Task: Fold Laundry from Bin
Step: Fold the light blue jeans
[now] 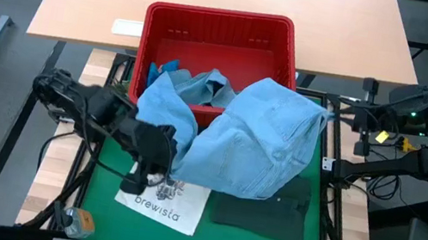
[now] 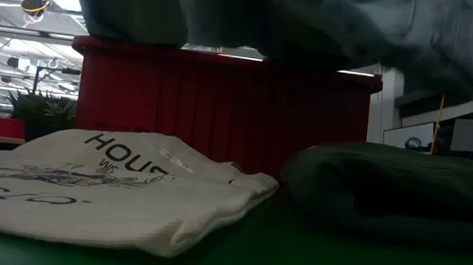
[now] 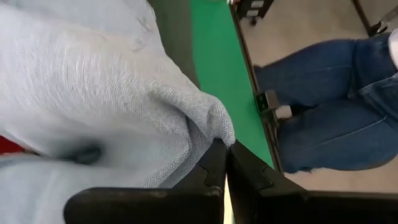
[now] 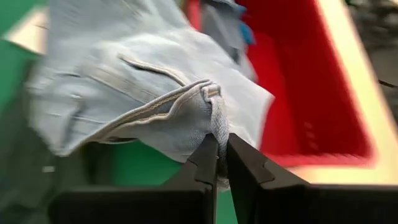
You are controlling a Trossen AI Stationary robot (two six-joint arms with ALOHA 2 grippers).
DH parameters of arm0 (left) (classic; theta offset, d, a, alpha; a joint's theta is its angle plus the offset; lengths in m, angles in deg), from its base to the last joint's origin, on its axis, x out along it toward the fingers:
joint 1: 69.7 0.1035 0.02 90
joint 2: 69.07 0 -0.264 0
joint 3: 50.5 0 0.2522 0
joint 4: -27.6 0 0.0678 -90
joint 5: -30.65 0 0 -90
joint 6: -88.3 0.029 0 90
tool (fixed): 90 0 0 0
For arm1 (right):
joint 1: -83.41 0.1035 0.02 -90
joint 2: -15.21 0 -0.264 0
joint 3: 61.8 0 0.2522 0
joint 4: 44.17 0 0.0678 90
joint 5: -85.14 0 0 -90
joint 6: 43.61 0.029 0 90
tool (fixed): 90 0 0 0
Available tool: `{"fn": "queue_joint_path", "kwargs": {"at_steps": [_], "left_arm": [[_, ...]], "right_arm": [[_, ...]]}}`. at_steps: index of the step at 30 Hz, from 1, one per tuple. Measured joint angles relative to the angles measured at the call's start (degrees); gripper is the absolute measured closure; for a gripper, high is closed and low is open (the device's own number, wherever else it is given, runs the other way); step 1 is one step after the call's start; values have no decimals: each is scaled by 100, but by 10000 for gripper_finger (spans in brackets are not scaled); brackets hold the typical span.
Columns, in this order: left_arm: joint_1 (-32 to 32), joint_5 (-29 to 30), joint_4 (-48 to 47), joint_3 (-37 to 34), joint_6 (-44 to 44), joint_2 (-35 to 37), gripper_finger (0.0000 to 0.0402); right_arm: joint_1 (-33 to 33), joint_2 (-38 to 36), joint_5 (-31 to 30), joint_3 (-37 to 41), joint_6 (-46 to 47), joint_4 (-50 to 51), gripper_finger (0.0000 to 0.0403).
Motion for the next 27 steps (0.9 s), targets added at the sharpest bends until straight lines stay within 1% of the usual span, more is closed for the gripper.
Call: {"fn": "queue_joint_path", "kwargs": {"at_steps": [1, 3, 9, 13, 17, 23, 27], "left_arm": [[-37, -1, 62, -136, -153, 0, 401], [-106, 1, 201, -370, -470, 0, 401], [-457, -28, 726, -822, -1270, 0, 401], [-747, -26, 1190, -1027, -1567, 0, 401], [-1030, 83, 1277, -1201, -1826, 0, 401], [-1367, 342, 1360, -1594, -2339, 0, 402], [-1501, 414, 1986, -2133, -2381, 0, 402]], "right_arm": [[0, 0, 178, 2, 2, 0, 377], [0, 0, 335, 0, 1, 0, 377], [0, -96, 346, 2, 2, -2, 377], [0, -159, 350, 2, 2, -3, 377], [0, -191, 459, 95, 31, -11, 377], [0, -296, 515, 648, 40, -15, 377], [0, -328, 582, 1188, 233, -15, 377]]}}
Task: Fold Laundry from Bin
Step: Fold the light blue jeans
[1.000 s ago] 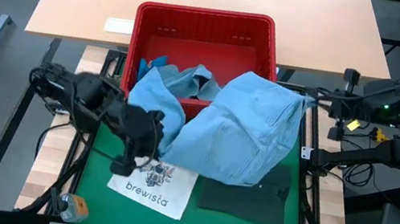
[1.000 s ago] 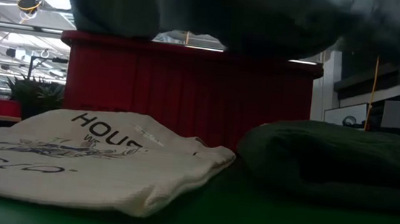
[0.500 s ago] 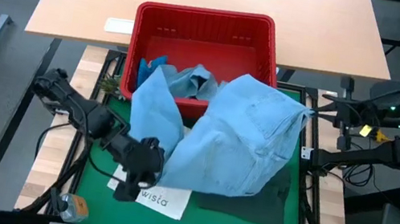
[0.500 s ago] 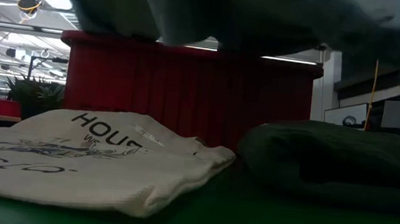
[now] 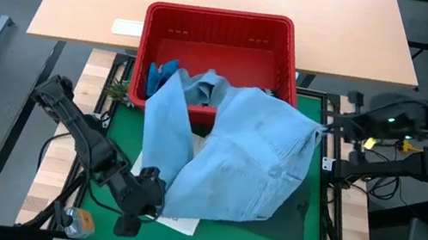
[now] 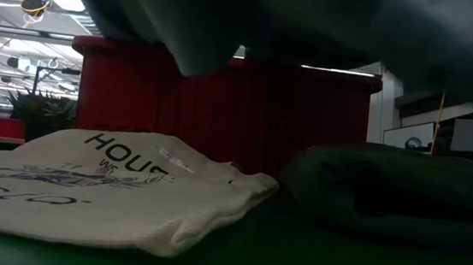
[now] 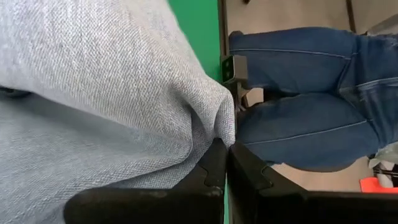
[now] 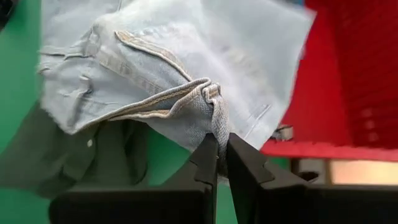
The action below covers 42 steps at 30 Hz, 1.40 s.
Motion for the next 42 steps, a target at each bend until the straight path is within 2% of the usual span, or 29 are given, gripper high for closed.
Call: {"fn": "queue_joint_path", "kwargs": {"at_steps": [3, 8, 10, 16, 23, 31, 37, 42], "left_arm": [[-59, -15, 546, -431, -64, 0, 402], [-184, -48, 683, -823, -254, 0, 402], [-211, -34, 689, -893, -251, 0, 402], [-199, 204, 705, -982, -251, 0, 402], [-157, 366, 700, -982, -217, 0, 402], [-171, 394, 678, -982, -203, 0, 401], [-171, 464, 681, -982, -201, 0, 401], [-177, 475, 669, -982, -199, -2, 401]], "right_arm": [[0, -26, 201, 423, 153, 9, 377], [-1, -31, 213, 1064, 189, -1, 377], [0, -30, -76, 1281, 187, -2, 377], [0, 54, -1454, 1802, 84, -1, 377], [0, 221, -2363, 2212, 32, -7, 377], [0, 354, -2562, 2501, -367, 2, 377], [0, 352, -3040, 2651, -381, -4, 376], [-2, 346, -3235, 2654, -382, 43, 341]]}}
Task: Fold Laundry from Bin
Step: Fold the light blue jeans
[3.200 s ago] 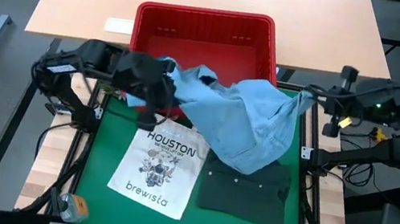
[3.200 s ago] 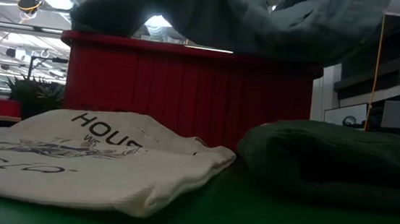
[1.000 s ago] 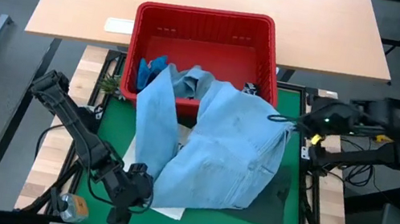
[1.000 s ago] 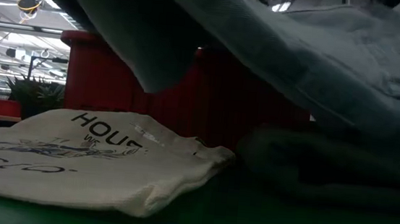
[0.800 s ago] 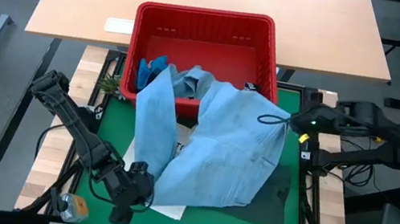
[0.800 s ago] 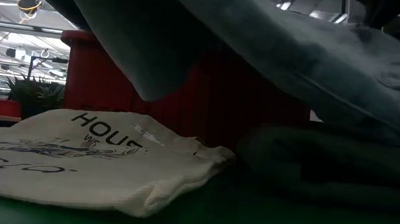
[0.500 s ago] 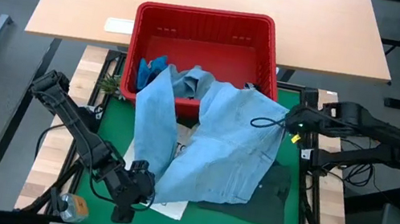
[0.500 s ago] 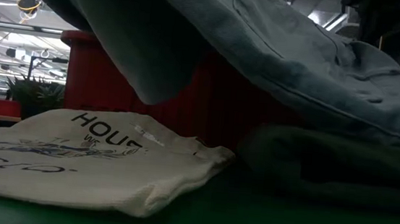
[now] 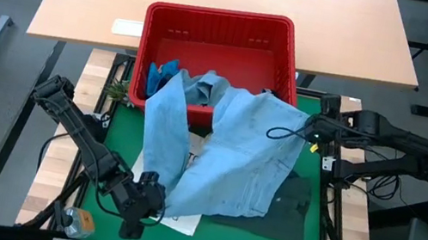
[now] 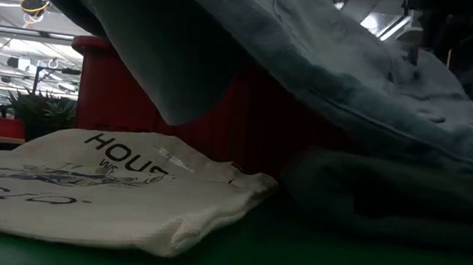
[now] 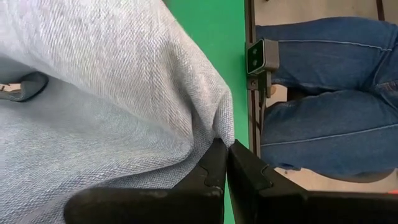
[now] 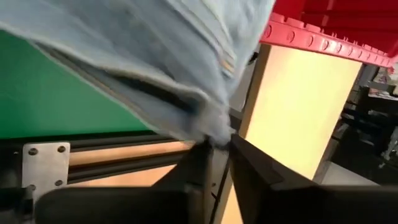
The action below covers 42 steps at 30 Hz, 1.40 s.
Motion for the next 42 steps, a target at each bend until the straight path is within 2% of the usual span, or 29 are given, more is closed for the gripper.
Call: {"fn": "queue_joint_path", "kwargs": {"at_steps": [7, 12, 15, 18, 24, 27, 32, 36, 38, 42], "left_arm": [[0, 63, 0, 0, 0, -2, 401], [0, 149, 5, 0, 0, -2, 401], [0, 153, 5, 0, 0, -2, 401], [2, 161, 6, 0, 0, -2, 401], [2, 169, 7, 0, 0, -2, 401], [2, 210, 9, 0, 0, -2, 401], [2, 308, 11, 0, 0, -2, 401], [2, 339, 11, 0, -1, -2, 401], [2, 345, 11, 0, -2, -2, 401], [5, 348, 12, 0, -7, -2, 401]], "right_arm": [[-2, 0, -534, 0, 181, -24, 262], [-2, 0, -326, 0, 362, -26, 237], [-2, 0, 121, 0, 375, -28, 236], [-2, 0, 873, 0, 664, -35, 239], [2, 0, 3379, -1, 1904, -118, 241], [7, 0, 4187, -1, 2200, -466, 241], [7, 0, 4407, -2, 2282, -1438, 242], [98, 0, 4503, -2, 2436, -1769, 242], [386, 2, 4439, 22, 2753, -1910, 242], [1480, 40, 4278, 346, 3179, -2631, 242]]}}
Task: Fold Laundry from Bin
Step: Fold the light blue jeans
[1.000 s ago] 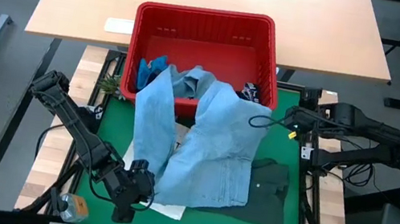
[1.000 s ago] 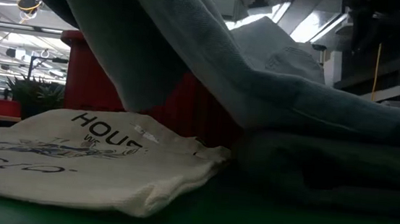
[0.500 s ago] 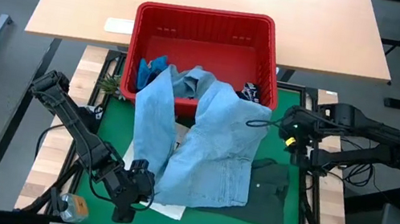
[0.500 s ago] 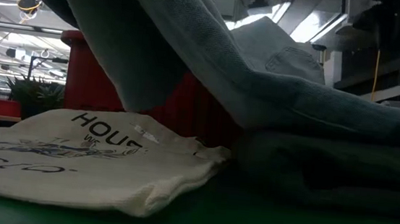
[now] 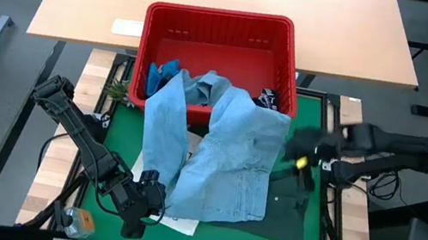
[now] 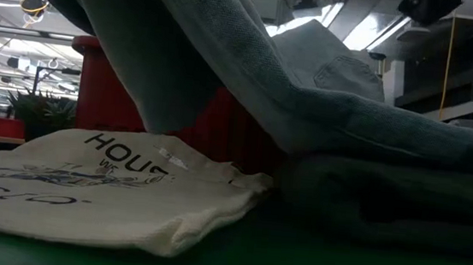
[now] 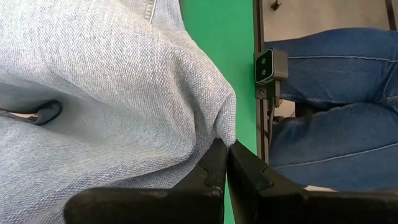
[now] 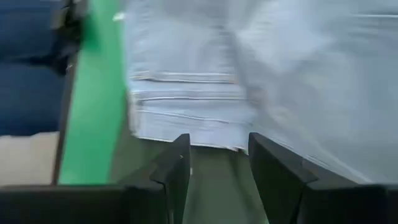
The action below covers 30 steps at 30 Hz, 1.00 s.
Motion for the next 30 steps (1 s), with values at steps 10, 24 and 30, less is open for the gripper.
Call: {"fn": "queue_joint_path", "kwargs": {"at_steps": [10, 24, 30], "left_arm": [[-13, 40, 36, 0, -17, 0, 401], [-13, 129, 36, 0, -17, 0, 401], [-13, 131, 36, 0, -10, 0, 401]], "right_arm": [[2529, 515, -1383, 1099, 2590, -770, 242], [3515, 1684, -1785, 1621, 3446, -1917, 242], [3512, 2289, -1778, 1621, 3485, -2463, 242]]}}
